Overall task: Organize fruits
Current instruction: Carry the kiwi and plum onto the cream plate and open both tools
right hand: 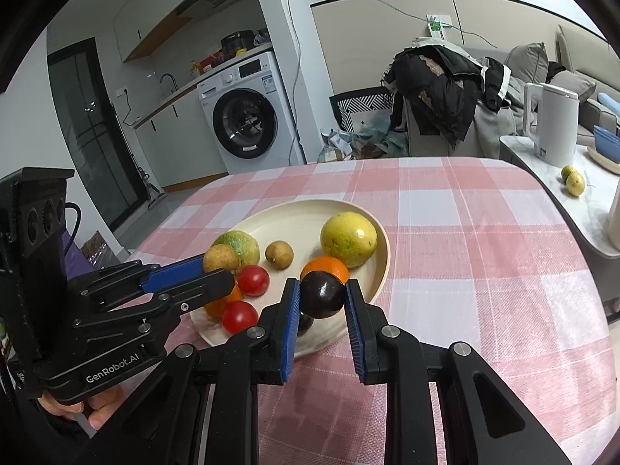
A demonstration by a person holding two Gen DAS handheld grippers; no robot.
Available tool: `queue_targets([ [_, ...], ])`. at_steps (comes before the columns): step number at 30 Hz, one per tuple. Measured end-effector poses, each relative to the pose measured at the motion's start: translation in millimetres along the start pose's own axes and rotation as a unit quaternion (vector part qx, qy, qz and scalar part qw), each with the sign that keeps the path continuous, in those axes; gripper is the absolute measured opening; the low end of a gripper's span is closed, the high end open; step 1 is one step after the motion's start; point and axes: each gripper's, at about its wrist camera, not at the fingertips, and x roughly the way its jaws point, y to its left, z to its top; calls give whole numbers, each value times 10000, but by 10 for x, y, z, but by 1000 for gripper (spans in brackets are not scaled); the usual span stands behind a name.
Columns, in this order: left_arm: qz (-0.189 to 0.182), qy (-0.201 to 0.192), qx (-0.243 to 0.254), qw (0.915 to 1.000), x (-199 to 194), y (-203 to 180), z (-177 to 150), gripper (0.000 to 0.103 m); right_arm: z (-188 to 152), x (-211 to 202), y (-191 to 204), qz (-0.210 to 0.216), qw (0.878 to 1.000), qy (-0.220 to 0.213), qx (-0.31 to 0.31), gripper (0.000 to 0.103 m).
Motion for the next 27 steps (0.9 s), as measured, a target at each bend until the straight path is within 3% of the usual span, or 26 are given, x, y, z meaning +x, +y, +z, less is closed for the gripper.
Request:
queue_targets([
  [18, 0, 140, 116, 9998, 143, -32, -51, 21, -54, 128, 30, -245, 9993, 223, -169, 25],
  [24, 14, 118, 110, 9999, 136, -20, -66, 21, -60, 84, 1, -301, 9994, 154, -112, 30],
  [27, 46, 79, 88, 9999, 96, -7, -81, 21, -84, 53, -7, -472, 9987, 113, -126, 45],
])
